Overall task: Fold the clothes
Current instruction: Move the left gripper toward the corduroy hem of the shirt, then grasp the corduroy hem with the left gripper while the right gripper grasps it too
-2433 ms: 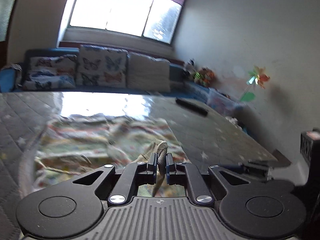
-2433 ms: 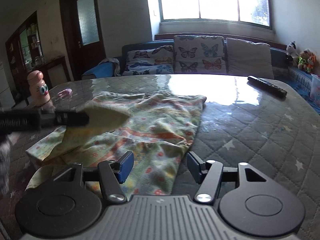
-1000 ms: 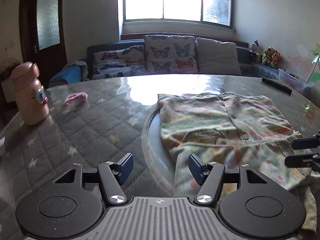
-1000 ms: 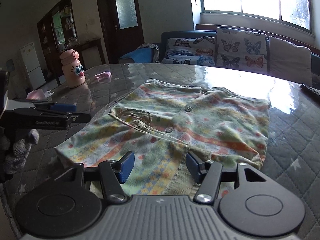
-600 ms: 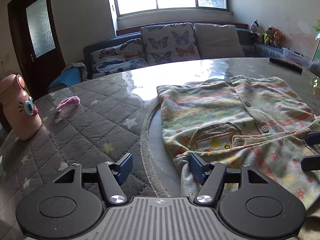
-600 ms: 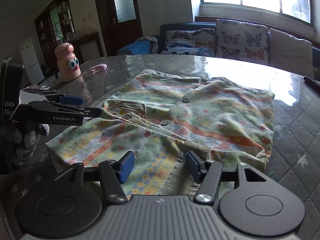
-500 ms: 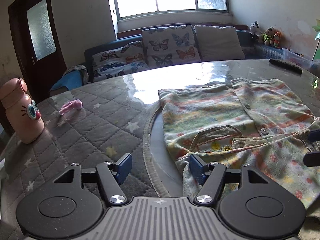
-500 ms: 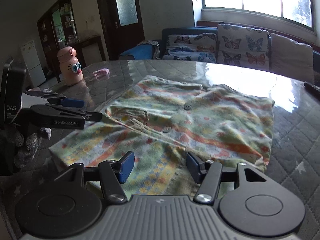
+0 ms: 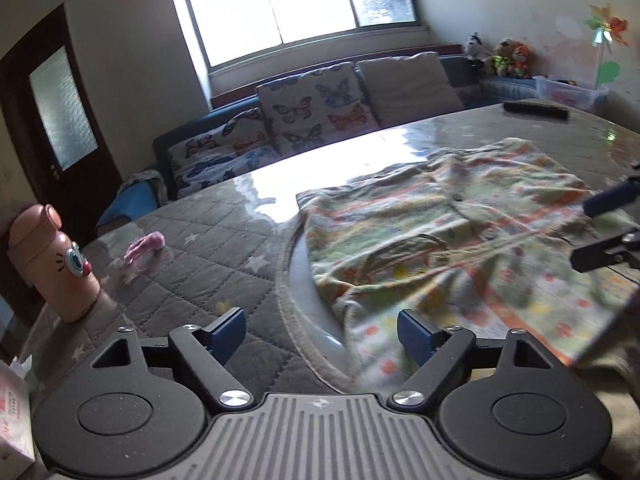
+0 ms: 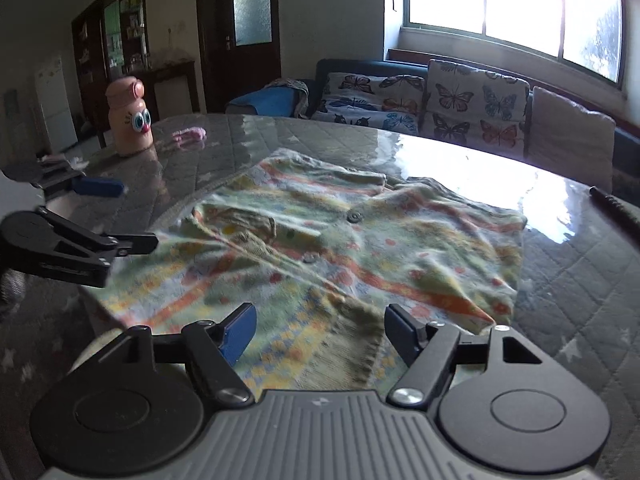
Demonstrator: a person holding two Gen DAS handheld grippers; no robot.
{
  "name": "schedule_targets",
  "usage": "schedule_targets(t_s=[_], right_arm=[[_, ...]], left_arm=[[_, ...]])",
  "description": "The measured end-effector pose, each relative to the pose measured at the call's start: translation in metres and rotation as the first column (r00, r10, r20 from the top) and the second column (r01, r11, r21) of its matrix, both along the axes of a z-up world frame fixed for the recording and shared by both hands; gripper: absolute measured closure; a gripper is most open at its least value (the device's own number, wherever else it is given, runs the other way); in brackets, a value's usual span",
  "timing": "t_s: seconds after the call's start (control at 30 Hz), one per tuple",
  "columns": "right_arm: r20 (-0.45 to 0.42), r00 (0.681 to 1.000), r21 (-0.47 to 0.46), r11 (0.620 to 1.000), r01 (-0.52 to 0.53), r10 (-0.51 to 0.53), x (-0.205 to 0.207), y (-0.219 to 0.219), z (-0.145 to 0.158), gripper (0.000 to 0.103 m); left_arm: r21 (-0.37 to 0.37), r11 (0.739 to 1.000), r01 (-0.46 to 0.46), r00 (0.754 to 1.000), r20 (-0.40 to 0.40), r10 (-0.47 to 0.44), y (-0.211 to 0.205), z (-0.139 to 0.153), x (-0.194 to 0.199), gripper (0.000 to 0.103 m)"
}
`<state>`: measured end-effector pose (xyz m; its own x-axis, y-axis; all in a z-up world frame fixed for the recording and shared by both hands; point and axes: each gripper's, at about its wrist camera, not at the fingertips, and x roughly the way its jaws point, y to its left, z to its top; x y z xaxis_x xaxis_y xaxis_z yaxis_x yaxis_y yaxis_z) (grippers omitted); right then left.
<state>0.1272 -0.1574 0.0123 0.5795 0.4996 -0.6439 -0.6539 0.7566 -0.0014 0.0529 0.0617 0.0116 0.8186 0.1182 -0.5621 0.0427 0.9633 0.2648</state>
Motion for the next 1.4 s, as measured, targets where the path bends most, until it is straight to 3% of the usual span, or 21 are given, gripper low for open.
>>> schedule_targets(t_s=[0.13,0.23,0.4,0.6,0.87,1.03,1.17,1.3,1.4], right_arm=[[0.018,1.000,-0.053,0.999,0.004,-0.003,-0.012,-0.009,-0.006,0.029],[0.037,0.999,-0.064,0.998,0.025,-0.022,-0.022,-0.023,-0.005,0.022],[0.023,0.998,-0.054,0.997,0.056,-0.055,-0.028,-0.039,-0.007,0.021],[0.043,0.997,-0.034,0.997,0.072,-0.070,-0.034,-0.043,0.002,0.021],[0.026,0.992,0.003,0.992,0.124,-0.124,-0.030,-0.052,0.005,0.021],[0.005,0.990,-0.043,0.989,0.143,-0.143,-0.026,-0.054,-0.007,0.020],[0.025,0.991,-0.045,0.990,0.136,-0.135,-0.033,-0.059,-0.001,0.020],[0.057,0.994,-0.079,0.992,0.099,-0.094,-0.042,-0.064,0.006,0.019],[0.068,0.996,-0.110,0.992,0.065,-0.058,-0.049,-0.065,0.010,0.019]], left_arm=[[0.083,0.995,0.063,0.998,0.017,-0.065,-0.018,-0.006,-0.022,0.014],[0.135,0.985,0.103,0.994,0.015,-0.106,-0.027,-0.012,-0.037,0.014],[0.191,0.968,0.160,0.986,0.014,-0.165,-0.032,-0.014,-0.059,0.014],[0.290,0.919,0.266,0.959,0.015,-0.282,-0.043,-0.021,-0.080,0.014],[0.325,0.870,0.370,0.917,0.020,-0.398,-0.068,-0.031,-0.081,0.014],[0.326,0.849,0.416,0.893,0.030,-0.449,-0.081,-0.034,-0.076,0.016],[0.301,0.837,0.457,0.872,0.032,-0.488,-0.090,-0.035,-0.073,0.029],[0.262,0.828,0.495,0.852,0.042,-0.522,-0.097,-0.034,-0.070,0.052],[0.202,0.837,0.508,0.850,0.042,-0.526,-0.096,-0.029,-0.063,0.070]])
